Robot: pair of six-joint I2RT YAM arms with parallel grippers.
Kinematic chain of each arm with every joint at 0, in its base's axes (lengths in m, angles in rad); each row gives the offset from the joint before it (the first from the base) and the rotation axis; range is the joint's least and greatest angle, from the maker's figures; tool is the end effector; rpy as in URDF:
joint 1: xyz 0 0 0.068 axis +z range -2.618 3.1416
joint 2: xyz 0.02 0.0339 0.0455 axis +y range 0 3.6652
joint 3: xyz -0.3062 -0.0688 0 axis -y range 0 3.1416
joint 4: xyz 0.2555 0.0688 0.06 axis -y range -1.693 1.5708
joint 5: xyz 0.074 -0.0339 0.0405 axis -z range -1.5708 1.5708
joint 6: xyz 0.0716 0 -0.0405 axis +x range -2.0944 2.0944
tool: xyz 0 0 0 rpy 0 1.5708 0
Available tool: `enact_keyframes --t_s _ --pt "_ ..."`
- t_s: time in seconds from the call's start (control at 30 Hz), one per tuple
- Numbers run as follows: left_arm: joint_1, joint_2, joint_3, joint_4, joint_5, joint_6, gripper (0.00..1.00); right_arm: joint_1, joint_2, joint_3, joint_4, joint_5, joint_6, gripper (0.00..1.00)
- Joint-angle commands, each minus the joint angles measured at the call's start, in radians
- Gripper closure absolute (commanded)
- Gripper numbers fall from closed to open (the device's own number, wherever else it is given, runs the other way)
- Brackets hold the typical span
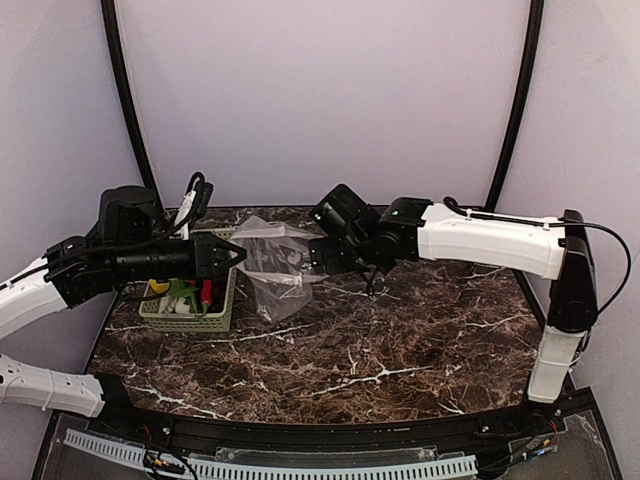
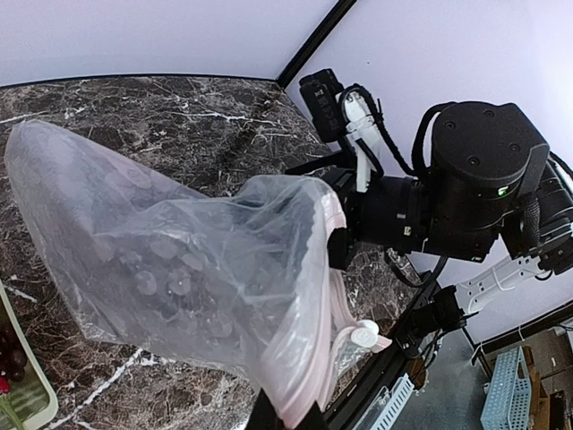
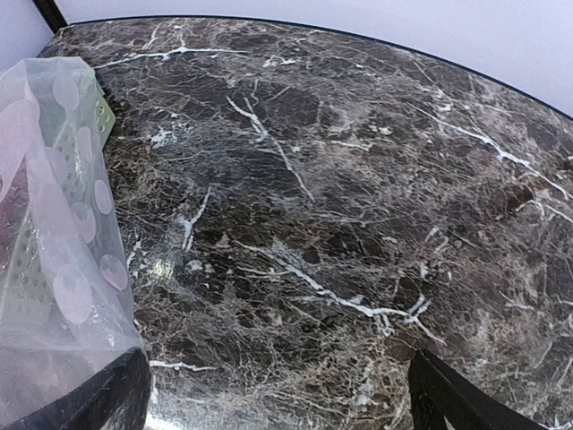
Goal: Place the food in the zip-top bag and seal the zipper
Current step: Pass from the left arm to the right
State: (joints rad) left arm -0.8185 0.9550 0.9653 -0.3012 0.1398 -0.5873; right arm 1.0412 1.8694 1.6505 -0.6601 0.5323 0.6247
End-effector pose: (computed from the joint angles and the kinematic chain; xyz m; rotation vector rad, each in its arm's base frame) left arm 0.1545 -0.1797 0.3845 0.3354 1.9817 -1.0732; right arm 0.2633 0.3778 0.3047 -0.2536 2.2898 0.1909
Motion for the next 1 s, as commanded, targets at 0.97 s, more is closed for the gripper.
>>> enact_keyframes --t_s 0.97 --pt "0.025 0.061 -0.077 0.109 0.049 -0.082 0.99 0.049 -0.534 -0.337 0.286 -0.416 -0.142 0.12"
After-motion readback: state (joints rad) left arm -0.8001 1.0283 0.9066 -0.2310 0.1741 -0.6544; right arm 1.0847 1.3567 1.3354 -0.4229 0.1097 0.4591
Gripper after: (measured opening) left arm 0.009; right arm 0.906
